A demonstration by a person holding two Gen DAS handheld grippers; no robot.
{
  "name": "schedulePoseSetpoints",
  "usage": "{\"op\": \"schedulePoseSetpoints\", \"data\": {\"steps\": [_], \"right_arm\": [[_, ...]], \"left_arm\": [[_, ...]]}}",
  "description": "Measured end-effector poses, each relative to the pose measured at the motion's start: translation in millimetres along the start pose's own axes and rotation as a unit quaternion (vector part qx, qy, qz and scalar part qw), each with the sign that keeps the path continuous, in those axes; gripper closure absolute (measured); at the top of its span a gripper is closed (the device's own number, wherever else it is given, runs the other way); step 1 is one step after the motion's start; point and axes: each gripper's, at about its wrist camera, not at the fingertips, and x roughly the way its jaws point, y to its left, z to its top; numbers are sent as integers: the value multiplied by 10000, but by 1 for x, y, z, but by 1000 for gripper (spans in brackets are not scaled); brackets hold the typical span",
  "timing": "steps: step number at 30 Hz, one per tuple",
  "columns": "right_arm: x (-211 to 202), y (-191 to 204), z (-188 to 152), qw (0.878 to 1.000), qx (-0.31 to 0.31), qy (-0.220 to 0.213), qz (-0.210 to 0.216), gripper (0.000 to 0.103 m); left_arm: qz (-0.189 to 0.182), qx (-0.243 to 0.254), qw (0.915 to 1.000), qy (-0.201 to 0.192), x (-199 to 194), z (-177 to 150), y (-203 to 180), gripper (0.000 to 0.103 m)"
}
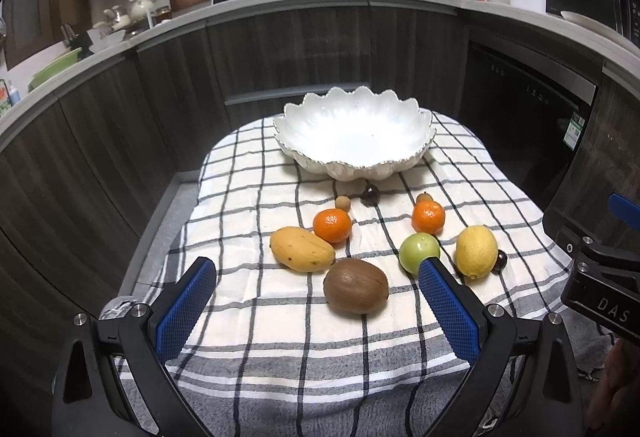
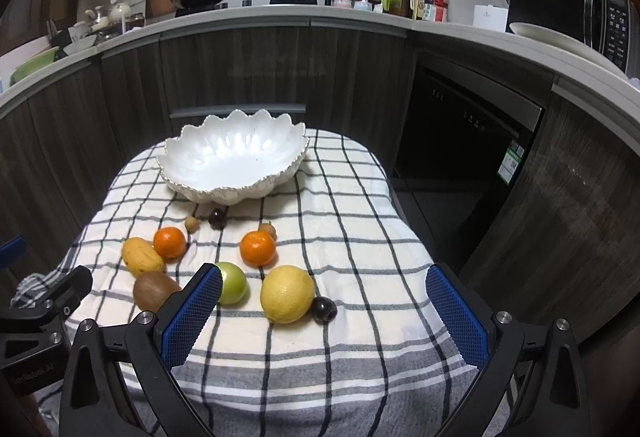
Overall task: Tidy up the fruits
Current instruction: 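Grasp the brown kiwi with the left tool while the right tool grasps the yellow lemon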
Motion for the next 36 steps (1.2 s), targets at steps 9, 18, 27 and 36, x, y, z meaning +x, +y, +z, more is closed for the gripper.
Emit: {"op": "schedulePoseSetpoints", "data": {"steps": [9, 18, 27, 36], "right_arm": [[31, -3, -8, 9991, 102, 398, -82, 0], [65, -2, -15, 9962, 133, 842, -160, 0], [87, 0, -17, 9935, 167, 1115, -178, 0], [95, -1, -22, 9915, 177, 1268, -240, 0]], "left_arm": [[-191, 177, 9984, 507, 51, -5, -14, 1], [-251, 385, 9936, 1034, 96, -13, -28, 11], [-290, 529, 9881, 1416, 126, -18, -36, 21], [-332, 676, 9856, 1516, 140, -23, -45, 31]]}}
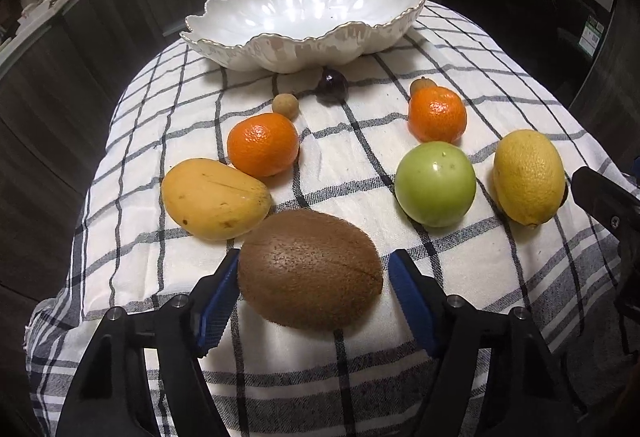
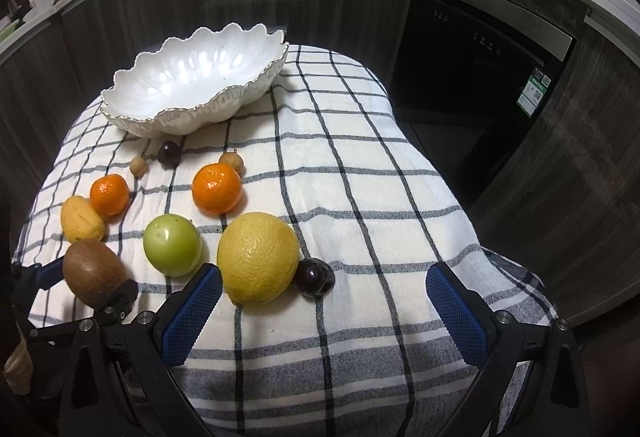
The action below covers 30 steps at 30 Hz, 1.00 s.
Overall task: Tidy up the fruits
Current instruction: 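Grasp the brown kiwi with the left tool while the right tool grasps the yellow lemon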
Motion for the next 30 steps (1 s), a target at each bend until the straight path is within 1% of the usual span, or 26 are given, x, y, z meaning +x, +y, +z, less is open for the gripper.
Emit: {"op": "schedulePoseSetpoints", "data": {"steps": [2, 15, 22, 23, 24, 25, 27, 30], "right_arm": [[1, 1, 0, 10000, -18, 11, -2, 0], [0, 5, 2, 10000, -46, -11, 62, 0], [3, 14, 11, 9997, -125, -57, 190, 1], [5, 16, 13, 9996, -160, -71, 215, 4], [6, 18, 14, 9995, -192, -71, 247, 9], [8, 21, 16, 9993, -225, -55, 287, 13], [16, 25, 19, 9988, -265, 57, 404, 29], [26, 30, 20, 9981, -314, 217, 491, 36]], "left_arm": [[74, -18, 10000, -51, 0, 1, 1, 37], [-80, -154, 9998, -97, -7, -3, 7, 38], [-2, -392, 9990, -238, -18, -3, 22, 38], [29, -424, 9987, -264, -20, -2, 24, 38], [60, -452, 9985, -292, -21, -2, 27, 38], [90, -488, 9983, -317, -22, -2, 30, 38], [134, -571, 9977, -352, -24, -2, 35, 38], [147, -672, 9970, -366, -24, -1, 42, 38]]}}
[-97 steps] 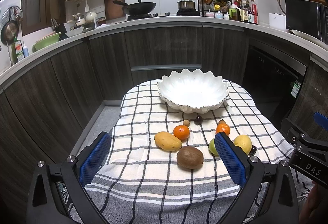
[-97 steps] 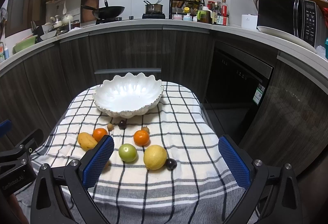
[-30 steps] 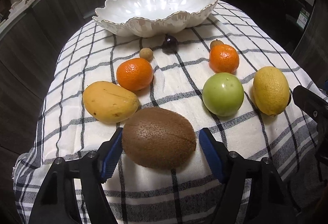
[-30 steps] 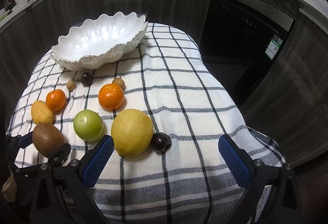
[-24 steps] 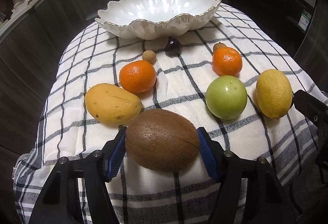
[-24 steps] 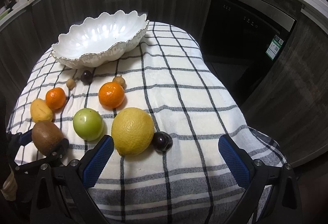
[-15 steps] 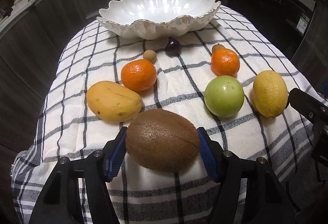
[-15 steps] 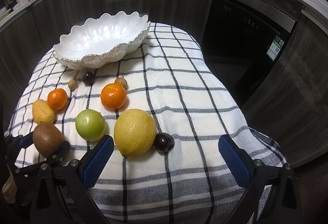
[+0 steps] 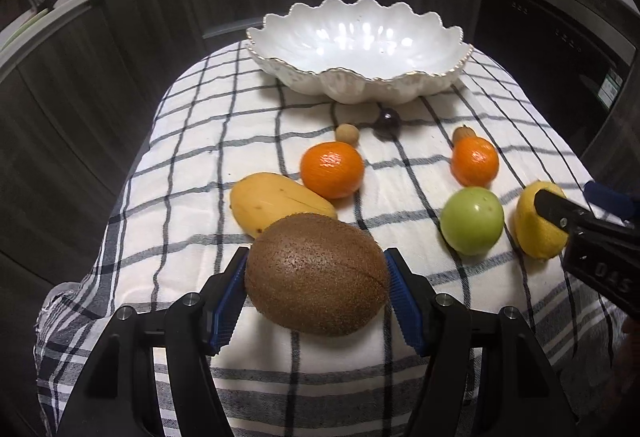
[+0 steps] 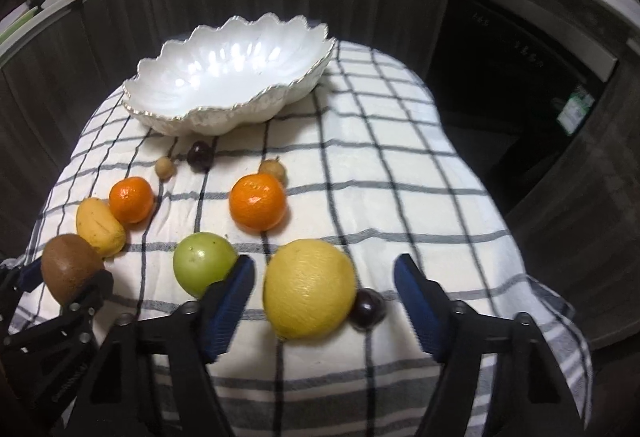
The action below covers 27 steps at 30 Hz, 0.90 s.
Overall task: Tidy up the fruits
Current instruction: 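Grasp the brown kiwi with the left tool while the right tool grasps the yellow lemon, then lift the kiwi with the left tool while the right tool carries the lemon over the white bowl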
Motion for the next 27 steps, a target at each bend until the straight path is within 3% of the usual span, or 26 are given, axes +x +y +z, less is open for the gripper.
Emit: {"op": "schedulePoseSetpoints", "data": {"steps": [9, 16, 27], "right_arm": [[19, 5, -2, 9996, -47, 294, 22, 44], [28, 9, -3, 9994, -111, 332, -25, 44], [19, 6, -6, 9991, 51, 281, 311, 46]], "left_arm": [[-46, -160, 9999, 42, 4, 1, 9, 38], [17, -230, 9997, 89, 9, -1, 13, 38], [46, -181, 9998, -73, -1, 1, 9, 38]]}}
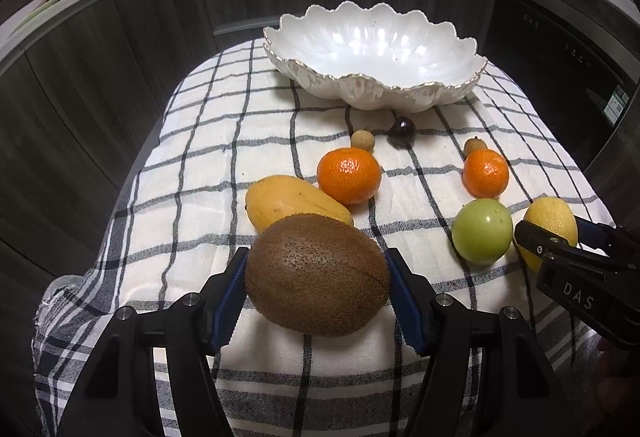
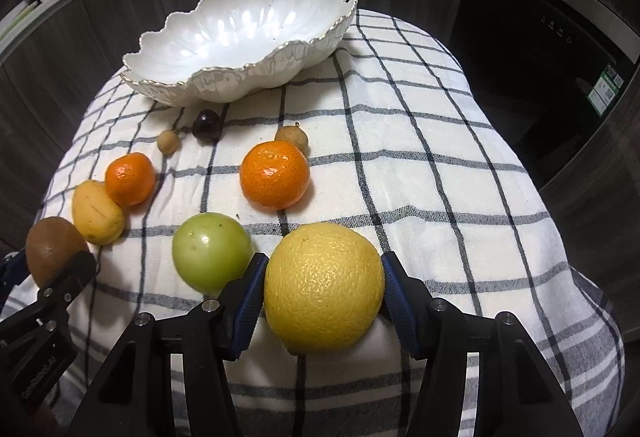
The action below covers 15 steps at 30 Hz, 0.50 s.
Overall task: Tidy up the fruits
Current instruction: 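Lift the kiwi with the left tool while the right tool carries the lemon over the white bowl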
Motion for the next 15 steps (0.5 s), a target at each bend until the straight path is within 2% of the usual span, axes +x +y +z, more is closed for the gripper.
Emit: {"op": "schedulePoseSetpoints", "data": {"steps": [15], "right_arm": [[-40, 4, 11, 9984, -145, -539, 106, 46]], "left_arm": [[181, -37, 9989, -427, -34, 13, 5, 38]]}}
